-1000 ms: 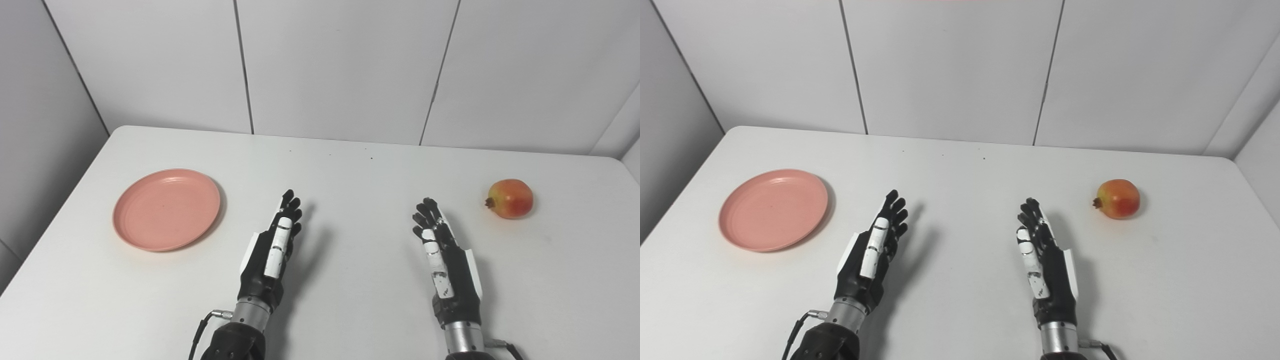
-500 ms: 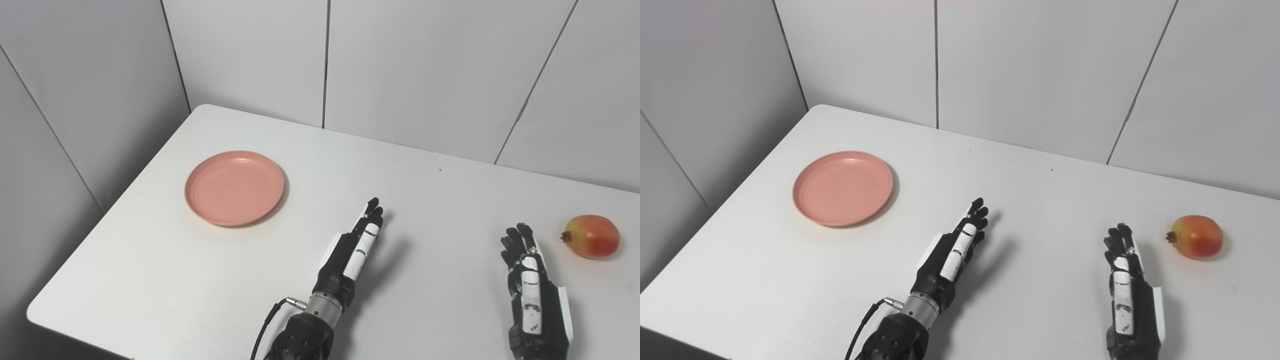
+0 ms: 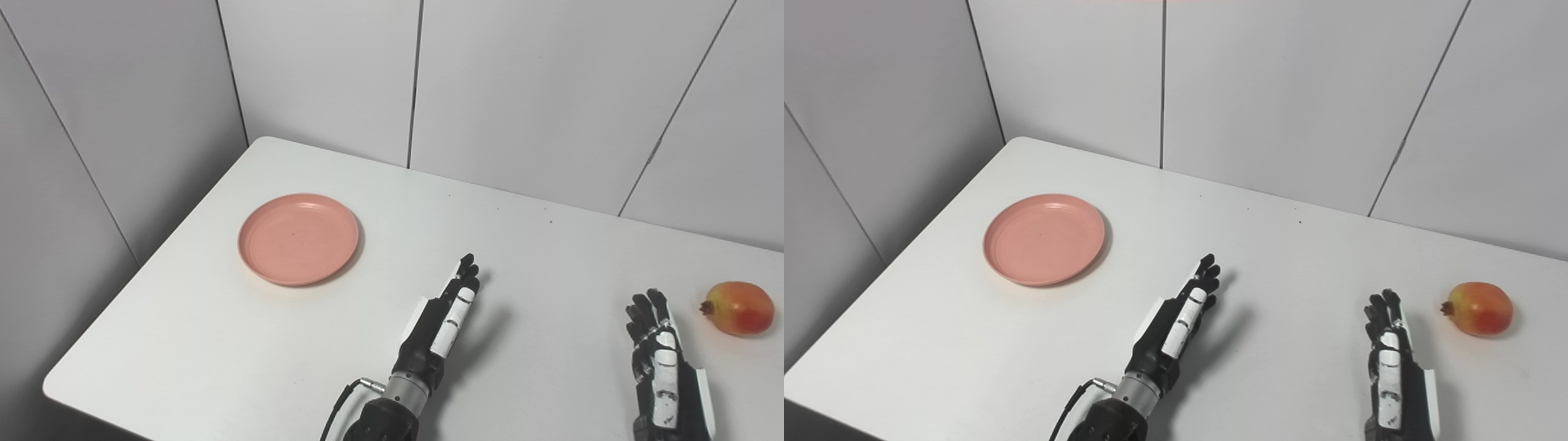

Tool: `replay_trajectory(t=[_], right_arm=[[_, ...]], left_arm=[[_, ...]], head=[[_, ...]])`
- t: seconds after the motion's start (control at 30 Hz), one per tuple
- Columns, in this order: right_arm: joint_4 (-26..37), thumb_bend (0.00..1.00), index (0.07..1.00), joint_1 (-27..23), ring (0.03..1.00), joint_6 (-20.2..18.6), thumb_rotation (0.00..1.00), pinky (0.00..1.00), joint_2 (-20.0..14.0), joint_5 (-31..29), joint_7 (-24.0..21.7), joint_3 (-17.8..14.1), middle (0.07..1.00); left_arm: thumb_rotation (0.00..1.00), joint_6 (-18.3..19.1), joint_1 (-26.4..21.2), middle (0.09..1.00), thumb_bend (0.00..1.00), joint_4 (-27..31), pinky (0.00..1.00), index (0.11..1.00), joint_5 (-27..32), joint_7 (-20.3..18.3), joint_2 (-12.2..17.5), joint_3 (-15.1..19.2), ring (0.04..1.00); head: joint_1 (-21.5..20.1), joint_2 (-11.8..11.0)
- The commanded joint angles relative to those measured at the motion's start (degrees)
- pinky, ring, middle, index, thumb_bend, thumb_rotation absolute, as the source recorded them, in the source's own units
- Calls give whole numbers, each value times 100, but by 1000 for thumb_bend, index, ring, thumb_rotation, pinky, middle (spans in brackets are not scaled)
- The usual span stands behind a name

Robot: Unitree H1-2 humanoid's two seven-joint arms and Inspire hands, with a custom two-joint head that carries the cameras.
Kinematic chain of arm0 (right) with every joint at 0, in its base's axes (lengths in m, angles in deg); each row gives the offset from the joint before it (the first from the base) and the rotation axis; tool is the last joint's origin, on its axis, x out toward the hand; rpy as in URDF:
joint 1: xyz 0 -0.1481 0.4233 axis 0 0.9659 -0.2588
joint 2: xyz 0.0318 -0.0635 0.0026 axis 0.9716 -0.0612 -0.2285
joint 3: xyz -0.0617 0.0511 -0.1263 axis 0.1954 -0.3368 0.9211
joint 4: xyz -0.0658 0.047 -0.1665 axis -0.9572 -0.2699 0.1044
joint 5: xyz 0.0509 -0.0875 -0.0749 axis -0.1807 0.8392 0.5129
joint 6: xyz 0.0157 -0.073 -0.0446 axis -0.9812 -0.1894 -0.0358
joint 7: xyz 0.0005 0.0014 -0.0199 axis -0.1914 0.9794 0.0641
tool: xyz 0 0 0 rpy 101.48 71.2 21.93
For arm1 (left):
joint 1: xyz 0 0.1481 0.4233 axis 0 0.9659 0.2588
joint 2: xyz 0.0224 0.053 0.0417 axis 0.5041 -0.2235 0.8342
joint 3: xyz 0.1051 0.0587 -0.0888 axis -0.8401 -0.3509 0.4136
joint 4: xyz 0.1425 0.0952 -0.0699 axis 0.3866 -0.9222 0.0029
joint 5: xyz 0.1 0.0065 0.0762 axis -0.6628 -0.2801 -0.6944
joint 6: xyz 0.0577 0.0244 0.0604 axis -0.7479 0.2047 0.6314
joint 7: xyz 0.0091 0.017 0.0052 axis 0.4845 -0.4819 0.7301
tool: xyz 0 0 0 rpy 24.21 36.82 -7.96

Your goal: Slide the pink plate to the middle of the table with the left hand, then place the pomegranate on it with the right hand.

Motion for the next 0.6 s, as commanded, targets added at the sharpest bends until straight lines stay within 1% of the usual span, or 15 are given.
replay_trajectory(t=[0.0, 0.07, 0.13, 0.27, 0.37, 0.47, 0.57], right_arm=[[-33, 421, 952, 46, 945, 215, 946, 994, -42, 13, -61, -41, 935], [-17, 431, 955, 56, 944, 197, 948, 999, -41, 34, -60, -31, 936], [-10, 435, 960, 64, 948, 194, 966, 1000, -33, 48, -57, -25, 941], [-16, 427, 958, 68, 949, 214, 961, 1000, -12, 40, -60, -20, 940], [-15, 420, 960, 78, 952, 219, 955, 1000, -3, 25, -65, -18, 942], [5, 415, 957, 92, 949, 225, 948, 995, 8, 62, -45, -11, 939], [37, 414, 958, 106, 951, 205, 950, 997, 9, 93, -38, -4, 941]], left_arm=[[1000, -259, -146, 1000, 542, 190, 1000, 996, -12, -85, -47, -87, 1000], [1000, -262, -121, 1000, 544, 298, 1000, 994, -37, -120, 4, -111, 1000], [1000, -293, -83, 1000, 525, 423, 1000, 981, -29, -133, 47, -109, 1000], [1000, -283, -37, 969, 529, 592, 1000, 951, 53, -178, 122, -52, 984], [1000, -398, -76, 946, 536, 642, 990, 930, 35, -136, 167, 36, 962], [1000, -434, -176, 924, 568, 686, 963, 909, -131, -29, 218, 158, 941], [1000, -595, -291, 900, 592, 641, 935, 882, -239, 48, 272, 301, 915]], head=[[12, 10], [12, 10], [6, 6], [-2, -6], [-15, -17], [-31, -15], [-36, -3]])
